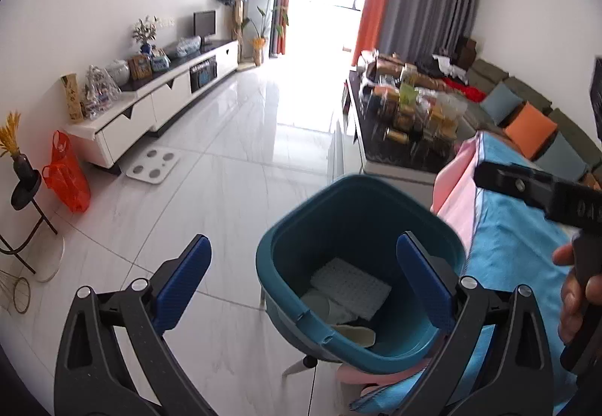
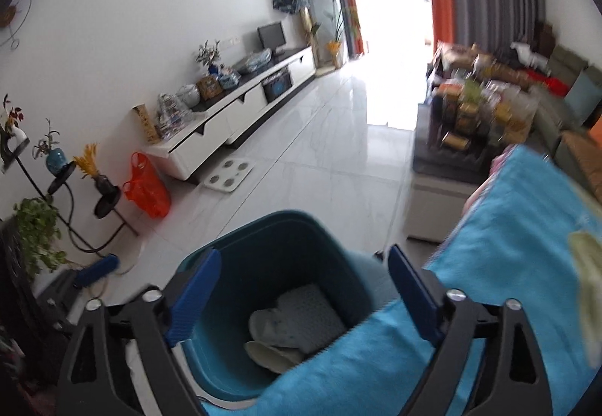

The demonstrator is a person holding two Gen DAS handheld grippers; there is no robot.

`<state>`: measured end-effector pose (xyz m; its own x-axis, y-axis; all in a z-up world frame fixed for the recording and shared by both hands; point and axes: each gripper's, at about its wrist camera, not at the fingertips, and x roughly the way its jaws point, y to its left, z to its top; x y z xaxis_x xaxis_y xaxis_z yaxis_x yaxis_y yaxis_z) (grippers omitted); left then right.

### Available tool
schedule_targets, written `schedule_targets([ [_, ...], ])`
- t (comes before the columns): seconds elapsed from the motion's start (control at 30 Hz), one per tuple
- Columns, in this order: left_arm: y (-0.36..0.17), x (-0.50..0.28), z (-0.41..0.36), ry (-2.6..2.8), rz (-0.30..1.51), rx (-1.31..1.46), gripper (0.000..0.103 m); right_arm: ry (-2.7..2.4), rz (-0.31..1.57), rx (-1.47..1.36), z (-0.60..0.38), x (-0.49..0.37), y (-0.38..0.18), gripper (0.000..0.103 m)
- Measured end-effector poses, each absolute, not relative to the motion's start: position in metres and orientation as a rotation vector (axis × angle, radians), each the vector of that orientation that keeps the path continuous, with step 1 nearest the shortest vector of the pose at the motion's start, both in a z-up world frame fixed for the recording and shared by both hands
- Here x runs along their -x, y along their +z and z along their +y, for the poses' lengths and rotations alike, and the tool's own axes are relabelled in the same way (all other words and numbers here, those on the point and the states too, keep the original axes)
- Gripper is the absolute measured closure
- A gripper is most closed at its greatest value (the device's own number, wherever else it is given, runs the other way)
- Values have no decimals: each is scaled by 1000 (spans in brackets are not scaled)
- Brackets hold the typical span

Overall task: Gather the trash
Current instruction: 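Return both tools to the table over the remaining trash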

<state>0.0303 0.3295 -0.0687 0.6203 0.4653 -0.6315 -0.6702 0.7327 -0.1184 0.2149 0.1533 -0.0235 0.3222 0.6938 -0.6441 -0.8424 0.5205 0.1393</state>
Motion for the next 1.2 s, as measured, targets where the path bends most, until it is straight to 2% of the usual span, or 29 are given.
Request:
schedule_targets([
  [0.1, -51, -26, 320, 660, 583, 354, 6, 986, 661, 245, 135, -215, -14, 7],
  [0.63, 13, -50, 217, 460, 488, 284, 6, 766, 513, 229, 11, -209, 1, 7],
  [1.2, 12, -70, 83, 147, 388, 124, 6, 461, 374, 138, -145, -136, -17, 7],
])
